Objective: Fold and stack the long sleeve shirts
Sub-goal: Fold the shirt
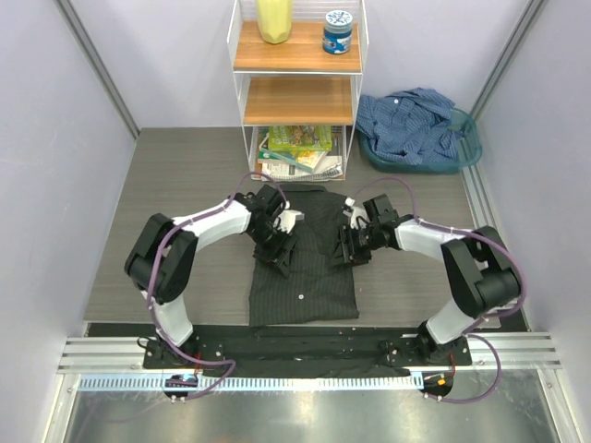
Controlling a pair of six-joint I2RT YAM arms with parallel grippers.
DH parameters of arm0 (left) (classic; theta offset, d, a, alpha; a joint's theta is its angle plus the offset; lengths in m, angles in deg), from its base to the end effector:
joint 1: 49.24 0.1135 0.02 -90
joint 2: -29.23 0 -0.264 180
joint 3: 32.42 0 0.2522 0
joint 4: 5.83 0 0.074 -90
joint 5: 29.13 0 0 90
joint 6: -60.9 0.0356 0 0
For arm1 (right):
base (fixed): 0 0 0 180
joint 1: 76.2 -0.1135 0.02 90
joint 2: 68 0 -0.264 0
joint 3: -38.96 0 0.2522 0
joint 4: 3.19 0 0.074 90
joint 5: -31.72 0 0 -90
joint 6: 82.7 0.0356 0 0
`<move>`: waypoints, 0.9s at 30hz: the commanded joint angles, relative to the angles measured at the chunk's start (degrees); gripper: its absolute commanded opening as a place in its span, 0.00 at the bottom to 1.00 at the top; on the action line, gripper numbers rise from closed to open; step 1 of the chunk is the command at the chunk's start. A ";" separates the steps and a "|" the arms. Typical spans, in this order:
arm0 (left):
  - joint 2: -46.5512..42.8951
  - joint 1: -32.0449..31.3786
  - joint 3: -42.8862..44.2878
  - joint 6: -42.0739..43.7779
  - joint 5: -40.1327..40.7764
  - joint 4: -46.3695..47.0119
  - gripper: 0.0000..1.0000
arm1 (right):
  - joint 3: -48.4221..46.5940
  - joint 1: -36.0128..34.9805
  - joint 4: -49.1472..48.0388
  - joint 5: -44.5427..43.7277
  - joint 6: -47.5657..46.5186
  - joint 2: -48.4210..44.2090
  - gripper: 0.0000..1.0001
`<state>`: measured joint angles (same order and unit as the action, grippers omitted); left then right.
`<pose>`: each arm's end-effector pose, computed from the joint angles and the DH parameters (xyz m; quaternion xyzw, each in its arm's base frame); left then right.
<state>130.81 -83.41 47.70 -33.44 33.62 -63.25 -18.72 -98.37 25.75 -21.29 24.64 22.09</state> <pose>0.2623 -0.1978 0.1762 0.2710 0.9288 -0.2524 0.0116 0.2535 0.1264 0.1524 -0.1171 0.9147 0.3686 0.1169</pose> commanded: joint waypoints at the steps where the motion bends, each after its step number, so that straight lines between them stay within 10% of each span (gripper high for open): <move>1: 4.67 3.49 3.06 -4.10 -2.10 6.30 0.57 | -2.57 -0.15 -2.80 -2.63 -0.46 4.39 0.47; 9: -15.95 6.31 -7.90 -11.89 -23.62 22.24 0.75 | -3.89 -0.41 -1.11 8.60 1.02 -12.63 0.55; 13: -23.88 4.56 -15.73 -22.72 -19.79 30.29 0.72 | -1.53 -3.66 0.29 11.34 5.22 -18.97 0.57; 21: -10.29 -4.75 -9.51 -29.67 -16.00 36.01 0.50 | 14.91 -3.67 -8.59 13.46 24.39 -29.15 0.46; 27: -2.27 -8.89 -4.69 -31.09 -11.87 41.20 0.56 | 18.87 -3.67 -2.97 12.22 26.26 -34.27 0.47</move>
<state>126.18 -90.82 37.89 -62.42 18.85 -28.11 0.14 -102.22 22.25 -9.92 47.70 -8.97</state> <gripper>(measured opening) 0.486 0.461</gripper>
